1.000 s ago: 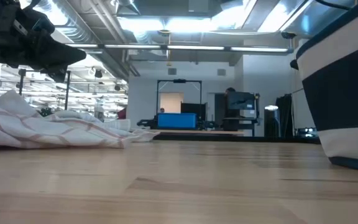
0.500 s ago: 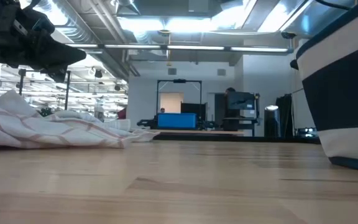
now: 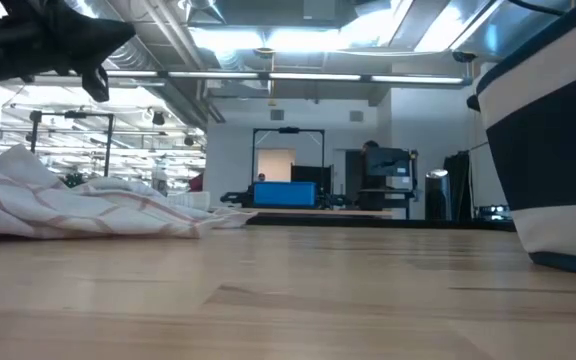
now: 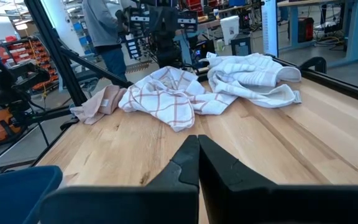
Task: Fold towel
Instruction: Fold the white patterned towel
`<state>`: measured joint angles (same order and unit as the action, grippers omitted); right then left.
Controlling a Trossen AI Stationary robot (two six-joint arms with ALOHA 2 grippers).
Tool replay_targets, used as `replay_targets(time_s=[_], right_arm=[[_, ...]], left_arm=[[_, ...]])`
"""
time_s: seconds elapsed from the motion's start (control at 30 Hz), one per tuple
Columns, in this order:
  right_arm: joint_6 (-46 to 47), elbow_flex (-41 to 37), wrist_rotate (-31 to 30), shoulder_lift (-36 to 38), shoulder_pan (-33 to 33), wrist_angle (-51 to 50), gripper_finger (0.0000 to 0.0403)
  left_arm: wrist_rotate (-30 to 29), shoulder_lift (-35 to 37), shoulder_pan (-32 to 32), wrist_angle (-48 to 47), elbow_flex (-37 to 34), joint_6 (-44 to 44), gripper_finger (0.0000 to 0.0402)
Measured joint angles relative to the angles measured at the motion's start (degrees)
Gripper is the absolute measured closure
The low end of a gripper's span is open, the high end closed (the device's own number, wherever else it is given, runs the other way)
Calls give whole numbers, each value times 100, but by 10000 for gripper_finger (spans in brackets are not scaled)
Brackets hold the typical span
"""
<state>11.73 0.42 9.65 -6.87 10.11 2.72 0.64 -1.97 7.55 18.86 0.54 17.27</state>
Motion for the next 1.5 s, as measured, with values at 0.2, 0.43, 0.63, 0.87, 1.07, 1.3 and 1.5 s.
replay_targets(time_s=[0.2,0.43,0.63,0.87,1.07,1.3,1.5], right_arm=[[2,-1,0,-2,1,22,397],[2,-1,0,-2,1,34,397],[-2,0,-243,-2,0,94,397],[-315,0,-1660,-2,2,397,397],[-848,0,-2389,-2,2,506,397],[-1070,0,-2415,-2,2,466,397],[-1052,0,-2392,-2,2,200,397]], left_arm=[[-169,-1,0,10,0,-87,398],[-319,-1,0,-60,0,-20,398],[-698,-47,2,-30,77,-68,399],[-1011,-1615,0,-639,1648,-906,400],[-1171,-3869,-12,-2996,3414,-938,400],[-875,-5487,-217,-4859,4494,-526,400],[-783,-6045,-221,-5448,4529,465,400]])
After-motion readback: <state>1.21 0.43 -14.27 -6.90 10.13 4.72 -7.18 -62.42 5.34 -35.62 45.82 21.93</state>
